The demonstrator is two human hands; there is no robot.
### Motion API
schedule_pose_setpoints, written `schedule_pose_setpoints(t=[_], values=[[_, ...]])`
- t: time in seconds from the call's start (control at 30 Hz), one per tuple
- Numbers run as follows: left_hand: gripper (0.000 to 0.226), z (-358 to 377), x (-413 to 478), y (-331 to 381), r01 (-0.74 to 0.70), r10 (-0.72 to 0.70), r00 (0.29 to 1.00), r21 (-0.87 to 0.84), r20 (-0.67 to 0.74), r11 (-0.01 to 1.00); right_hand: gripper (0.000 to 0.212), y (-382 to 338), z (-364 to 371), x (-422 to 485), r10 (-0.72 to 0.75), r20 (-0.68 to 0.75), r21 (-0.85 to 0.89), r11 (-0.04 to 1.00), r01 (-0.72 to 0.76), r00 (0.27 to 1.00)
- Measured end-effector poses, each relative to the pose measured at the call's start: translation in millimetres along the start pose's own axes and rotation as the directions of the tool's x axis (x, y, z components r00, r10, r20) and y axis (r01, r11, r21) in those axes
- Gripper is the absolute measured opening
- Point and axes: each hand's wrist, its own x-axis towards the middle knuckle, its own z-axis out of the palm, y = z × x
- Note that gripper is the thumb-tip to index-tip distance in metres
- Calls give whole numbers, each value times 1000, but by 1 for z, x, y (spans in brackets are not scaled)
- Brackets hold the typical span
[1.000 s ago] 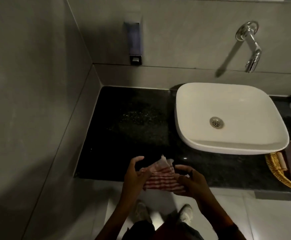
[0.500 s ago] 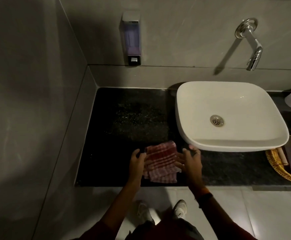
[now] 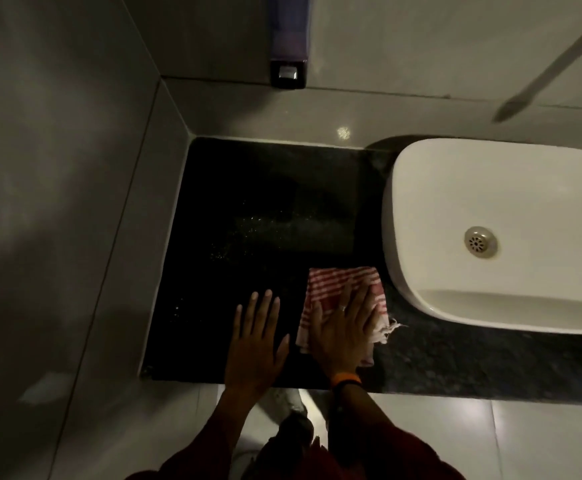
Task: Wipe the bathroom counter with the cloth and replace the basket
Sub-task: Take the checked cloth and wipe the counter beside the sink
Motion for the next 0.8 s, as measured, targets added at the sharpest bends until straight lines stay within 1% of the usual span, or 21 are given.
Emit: schedule_pose_setpoints(t=[0.07,0.17,0.33,0.43,0.5,0.63,0.73,0.8], values=[[73,0,2,0,3,-3,1000,13,13,1000,86,-6,3,23,17,-23,-39,999,-18,1000],[73,-1,2,0,4,-5,1000,17,26,1000,85,-17,1,60,-6,-29,-75,997,3,1000],[72,-2,-1,3,2,-2,1000,-13,16,1000,86,-37,-2,106,-152,-14,-139,979,149,988],[72,-3,-1,3,0,1,1000,-13,8,1000,86,-60,-2,132,-218,12,-124,968,218,976],[72,-3,-1,2,0,0,1000,-16,-1,1000,85,-77,-1,143,-284,21,-116,951,285,958],[72,-2,0,2,-12,12,1000,-26,-17,1000,81,-105,0,158,-453,33,-107,884,454,891],[72,-1,-1,2,-15,13,999,-35,-45,999,81,-113,0,162,-520,45,-101,847,522,853],[72,-3,-1,3,-14,13,999,-37,-48,999,82,-113,-4,163,-533,68,-82,839,537,843]])
